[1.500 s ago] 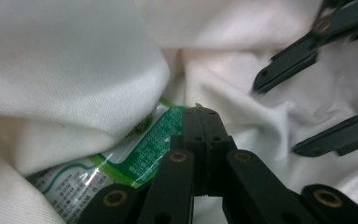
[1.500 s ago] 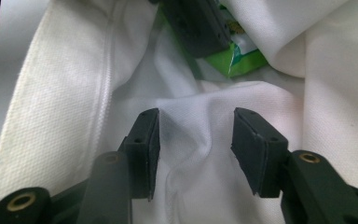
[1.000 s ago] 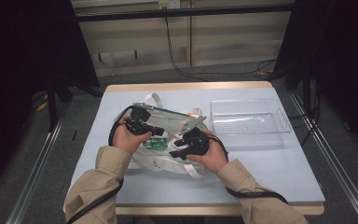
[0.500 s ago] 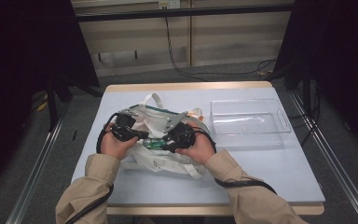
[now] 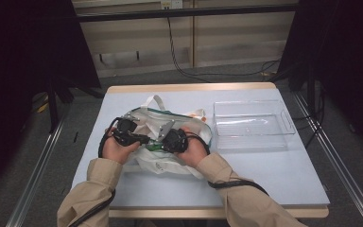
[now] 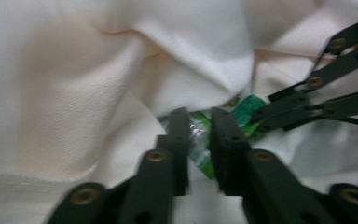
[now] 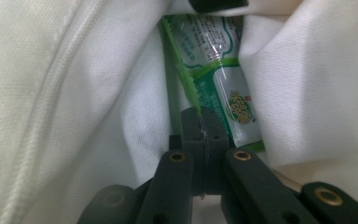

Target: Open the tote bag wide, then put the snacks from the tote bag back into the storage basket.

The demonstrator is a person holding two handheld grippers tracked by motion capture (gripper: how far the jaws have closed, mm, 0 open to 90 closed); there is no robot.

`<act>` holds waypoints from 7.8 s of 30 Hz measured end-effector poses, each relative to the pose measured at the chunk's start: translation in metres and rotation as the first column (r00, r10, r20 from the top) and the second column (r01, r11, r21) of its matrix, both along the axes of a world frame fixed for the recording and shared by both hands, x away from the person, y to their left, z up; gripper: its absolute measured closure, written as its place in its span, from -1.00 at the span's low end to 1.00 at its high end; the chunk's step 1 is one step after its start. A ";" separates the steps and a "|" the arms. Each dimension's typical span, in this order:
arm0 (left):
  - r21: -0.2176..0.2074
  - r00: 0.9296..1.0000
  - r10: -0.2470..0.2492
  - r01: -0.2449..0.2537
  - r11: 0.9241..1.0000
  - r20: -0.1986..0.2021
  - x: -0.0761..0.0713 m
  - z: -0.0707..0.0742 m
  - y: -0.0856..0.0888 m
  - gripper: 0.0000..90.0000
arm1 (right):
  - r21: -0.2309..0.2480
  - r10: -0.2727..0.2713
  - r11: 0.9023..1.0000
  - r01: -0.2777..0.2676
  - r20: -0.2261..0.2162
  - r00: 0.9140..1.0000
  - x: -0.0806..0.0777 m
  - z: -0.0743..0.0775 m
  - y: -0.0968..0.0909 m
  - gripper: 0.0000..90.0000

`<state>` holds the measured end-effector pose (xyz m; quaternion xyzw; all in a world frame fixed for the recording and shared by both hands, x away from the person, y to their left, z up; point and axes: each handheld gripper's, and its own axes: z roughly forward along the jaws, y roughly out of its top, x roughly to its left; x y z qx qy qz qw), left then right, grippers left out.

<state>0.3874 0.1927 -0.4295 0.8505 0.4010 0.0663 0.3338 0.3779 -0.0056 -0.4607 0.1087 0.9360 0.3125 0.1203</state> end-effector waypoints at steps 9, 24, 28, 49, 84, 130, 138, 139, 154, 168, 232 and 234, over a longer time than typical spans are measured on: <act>0.036 1.000 0.006 -0.006 0.999 -0.017 -0.003 -0.001 0.004 1.00 | 0.069 -0.068 0.995 0.065 0.036 0.997 -0.002 0.026 -0.023 1.00; 0.001 1.000 -0.009 0.009 1.000 0.003 -0.005 0.002 0.003 1.00 | 0.245 -0.087 0.967 0.077 0.032 0.996 -0.020 0.083 -0.060 1.00; -0.024 1.000 -0.012 0.012 1.000 0.015 -0.008 0.005 0.002 1.00 | 0.292 -0.107 0.949 0.115 -0.042 0.993 -0.023 0.098 -0.072 1.00; -0.065 0.998 -0.024 0.027 0.998 0.052 -0.036 0.012 0.016 1.00 | 0.258 -0.170 0.951 0.172 -0.032 0.985 0.000 0.097 -0.068 1.00; -0.093 0.994 -0.011 0.021 0.995 0.105 -0.039 0.006 -0.001 -0.15 | 0.081 -0.007 0.997 0.013 -0.071 0.997 0.002 0.107 -0.052 0.69; -0.053 0.998 -0.035 0.038 0.998 0.051 -0.029 0.004 -0.023 -0.86 | 0.114 -0.068 0.989 0.095 -0.220 0.973 -0.012 0.212 -0.205 0.72; -0.052 0.998 -0.042 0.045 0.998 0.056 -0.028 0.005 -0.024 -0.88 | 0.132 -0.109 0.981 0.140 -0.216 0.970 -0.010 0.215 -0.229 0.73; -0.052 0.998 -0.042 0.045 0.998 0.052 -0.029 0.005 -0.025 -0.88 | 0.136 -0.117 0.979 0.149 -0.217 0.969 -0.010 0.215 -0.233 0.73; -0.055 0.998 -0.047 0.050 0.997 0.043 -0.027 0.005 -0.026 -0.88 | 0.110 -0.191 0.970 0.215 -0.200 0.961 -0.002 0.197 -0.278 0.73; -0.026 0.997 -0.068 0.069 0.997 0.040 -0.024 0.005 -0.025 -0.88 | 0.048 -0.183 0.980 0.196 -0.198 0.963 0.013 0.157 -0.281 0.72; -0.084 0.993 -0.091 0.098 0.992 0.077 -0.027 0.021 -0.033 -0.90 | 0.076 -0.310 0.943 0.323 -0.144 0.940 -0.028 0.103 -0.286 -0.55; -0.083 0.992 -0.094 0.100 0.992 0.079 -0.027 0.020 -0.034 -0.90 | 0.078 -0.325 0.938 0.338 -0.144 0.935 -0.033 0.104 -0.289 -0.58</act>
